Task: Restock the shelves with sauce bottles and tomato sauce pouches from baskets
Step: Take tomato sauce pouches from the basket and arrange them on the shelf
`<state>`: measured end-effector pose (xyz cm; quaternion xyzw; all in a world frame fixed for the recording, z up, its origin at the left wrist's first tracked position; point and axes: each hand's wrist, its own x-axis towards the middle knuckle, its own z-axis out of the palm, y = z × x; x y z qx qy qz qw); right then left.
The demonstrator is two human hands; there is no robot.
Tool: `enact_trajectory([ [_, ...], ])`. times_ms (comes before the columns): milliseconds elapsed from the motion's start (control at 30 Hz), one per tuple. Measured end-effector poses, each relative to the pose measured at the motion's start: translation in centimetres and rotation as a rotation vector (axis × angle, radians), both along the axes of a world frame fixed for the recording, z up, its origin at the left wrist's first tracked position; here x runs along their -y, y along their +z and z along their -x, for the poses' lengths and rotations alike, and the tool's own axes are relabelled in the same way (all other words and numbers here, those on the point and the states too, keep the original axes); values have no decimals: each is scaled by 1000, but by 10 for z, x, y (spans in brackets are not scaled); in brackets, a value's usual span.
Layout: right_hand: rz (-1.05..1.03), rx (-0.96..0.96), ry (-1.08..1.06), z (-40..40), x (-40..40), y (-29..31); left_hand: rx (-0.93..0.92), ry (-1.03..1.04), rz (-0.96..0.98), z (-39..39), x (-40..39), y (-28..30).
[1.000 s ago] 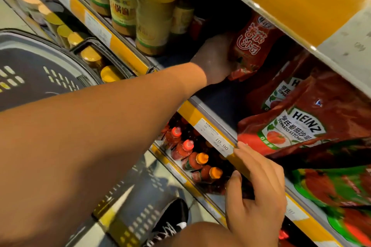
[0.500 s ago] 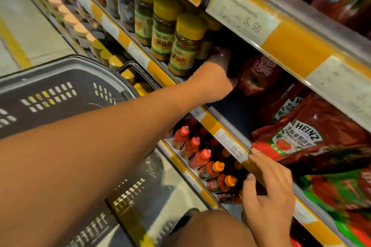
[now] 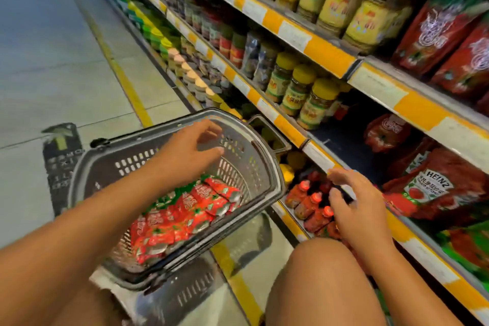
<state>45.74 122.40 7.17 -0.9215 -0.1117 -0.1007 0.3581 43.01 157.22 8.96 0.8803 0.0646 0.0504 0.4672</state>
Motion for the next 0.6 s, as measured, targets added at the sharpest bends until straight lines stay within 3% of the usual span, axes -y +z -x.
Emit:
enact_trajectory([
  [100, 11, -57, 194, 2, -70, 24, -49, 101, -14, 28, -29, -17],
  [267, 255, -229, 404, -12, -167, 11, -223, 185, -4, 45, -56, -62],
  [433, 319, -496, 384, -35, -209, -44, -330, 148, -120, 27, -69, -87],
  [600, 354, -596, 368, -67, -239, -79, -499, 79, -204, -2, -87, -117],
])
